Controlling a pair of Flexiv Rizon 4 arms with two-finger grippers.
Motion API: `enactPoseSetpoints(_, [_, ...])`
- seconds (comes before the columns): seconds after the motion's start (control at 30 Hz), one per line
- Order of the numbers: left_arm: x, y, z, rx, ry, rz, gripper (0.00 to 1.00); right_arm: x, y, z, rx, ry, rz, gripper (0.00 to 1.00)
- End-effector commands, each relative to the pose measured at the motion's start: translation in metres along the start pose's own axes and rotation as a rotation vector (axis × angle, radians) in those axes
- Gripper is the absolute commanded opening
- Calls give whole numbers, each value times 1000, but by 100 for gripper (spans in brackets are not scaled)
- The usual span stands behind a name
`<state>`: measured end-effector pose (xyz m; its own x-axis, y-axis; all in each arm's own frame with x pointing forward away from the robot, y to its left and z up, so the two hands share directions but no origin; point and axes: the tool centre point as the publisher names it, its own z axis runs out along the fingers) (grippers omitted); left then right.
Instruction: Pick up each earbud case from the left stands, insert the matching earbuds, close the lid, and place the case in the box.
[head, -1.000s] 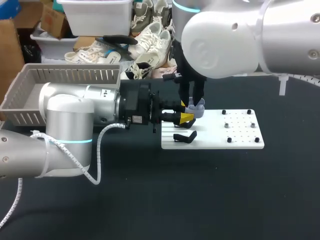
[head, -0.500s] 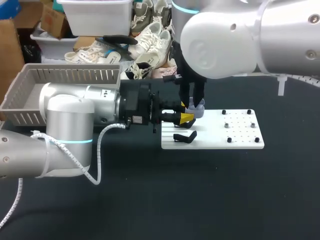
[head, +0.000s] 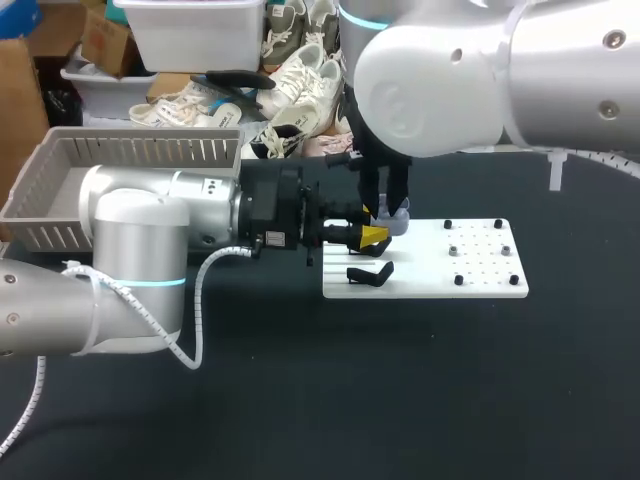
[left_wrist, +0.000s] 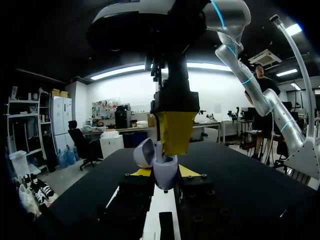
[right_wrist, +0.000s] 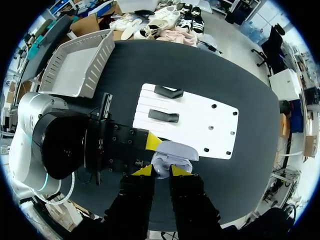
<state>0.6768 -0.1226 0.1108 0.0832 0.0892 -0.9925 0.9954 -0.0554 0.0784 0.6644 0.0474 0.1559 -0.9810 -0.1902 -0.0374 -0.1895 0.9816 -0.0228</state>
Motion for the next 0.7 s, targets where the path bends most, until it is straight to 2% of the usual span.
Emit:
enactPoseSetpoints(0.03, [0,-1,-1,0,-1,1,0,-3,2,0,6,2,0,36])
enactPoseSetpoints(0.17, [0,-1,-1,0,-1,1,0,-3,3,-2,4,-2,-3,42])
enactPoseSetpoints(0.4, [0,-1,-1,0,-1,1,0,1,3,-20,-15,-37,-5,43])
enactPoseSetpoints(0.53, [0,-1,-1,0,-1,1,0,0,-7,-30,-22,-62,23,49])
enactPoseSetpoints(0.57, [0,-1,-1,0,-1,1,0,-2,-11,-31,-12,-67,36,62])
enactPoseSetpoints(0.6, [0,-1,-1,0,-1,1,0,-5,-16,-33,-8,-71,48,84])
enactPoseSetpoints(0.67, [0,-1,-1,0,-1,1,0,-10,-23,-35,4,-82,71,100])
enactPoseSetpoints(0.7, [0,-1,-1,0,-1,1,0,-13,-27,-35,11,-86,79,100])
